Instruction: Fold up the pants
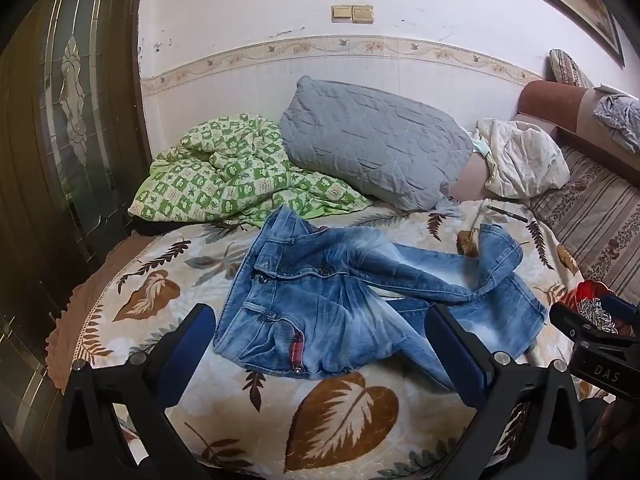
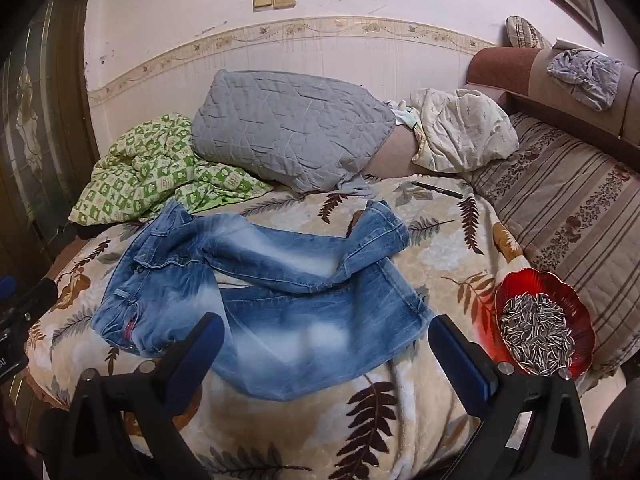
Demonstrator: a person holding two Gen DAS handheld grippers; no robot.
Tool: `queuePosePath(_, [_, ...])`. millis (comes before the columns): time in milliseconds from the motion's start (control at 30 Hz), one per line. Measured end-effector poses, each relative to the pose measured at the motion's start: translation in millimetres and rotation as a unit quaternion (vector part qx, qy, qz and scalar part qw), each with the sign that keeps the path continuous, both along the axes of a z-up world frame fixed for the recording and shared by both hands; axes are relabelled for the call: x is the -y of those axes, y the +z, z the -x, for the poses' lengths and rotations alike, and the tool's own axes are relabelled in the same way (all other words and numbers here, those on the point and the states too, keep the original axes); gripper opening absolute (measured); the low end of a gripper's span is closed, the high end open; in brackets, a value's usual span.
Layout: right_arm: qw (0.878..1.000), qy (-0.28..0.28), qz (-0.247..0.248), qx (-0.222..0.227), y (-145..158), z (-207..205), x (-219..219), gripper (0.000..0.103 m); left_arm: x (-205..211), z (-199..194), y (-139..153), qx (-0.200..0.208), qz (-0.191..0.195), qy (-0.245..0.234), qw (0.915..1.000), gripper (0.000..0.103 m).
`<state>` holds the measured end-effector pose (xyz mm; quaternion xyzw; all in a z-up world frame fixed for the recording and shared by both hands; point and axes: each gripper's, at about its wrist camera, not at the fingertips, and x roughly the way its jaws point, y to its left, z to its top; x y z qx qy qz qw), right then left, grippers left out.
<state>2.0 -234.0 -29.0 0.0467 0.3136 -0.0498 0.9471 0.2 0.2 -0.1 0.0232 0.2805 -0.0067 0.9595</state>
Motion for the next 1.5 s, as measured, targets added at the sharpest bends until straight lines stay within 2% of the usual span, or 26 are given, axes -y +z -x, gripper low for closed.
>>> queuePosePath(733, [1.000, 0.000, 0.002, -0.001, 1.5, -0.1, -0.8, 0.103, -6.2, -0.6, -5.1, 0.002, 0.003, 0.004, 1.0000, 0.103])
queuePosePath(933, [1.000, 0.001, 0.001, -0.001, 1.3, -0.1, -1.4, 0.103, -9.0, 0.0, -3.0, 0.018, 0.011, 0.004, 0.9998, 0.103])
queuePosePath(1000, [1.000, 0.002, 0.002, -0.002, 2.4, -0.9, -2.0, 0.103, -7.8, -0.3, -1.9, 0.006, 0.008, 0.004, 0.9999, 0.103])
queuePosePath(1500, [1.000, 0.003, 0.003, -0.003, 5.1, -3.7, -2.9, 0.103, -3.9, -1.4, -0.5, -0.014, 0.007, 0.003, 0.9999, 0.103])
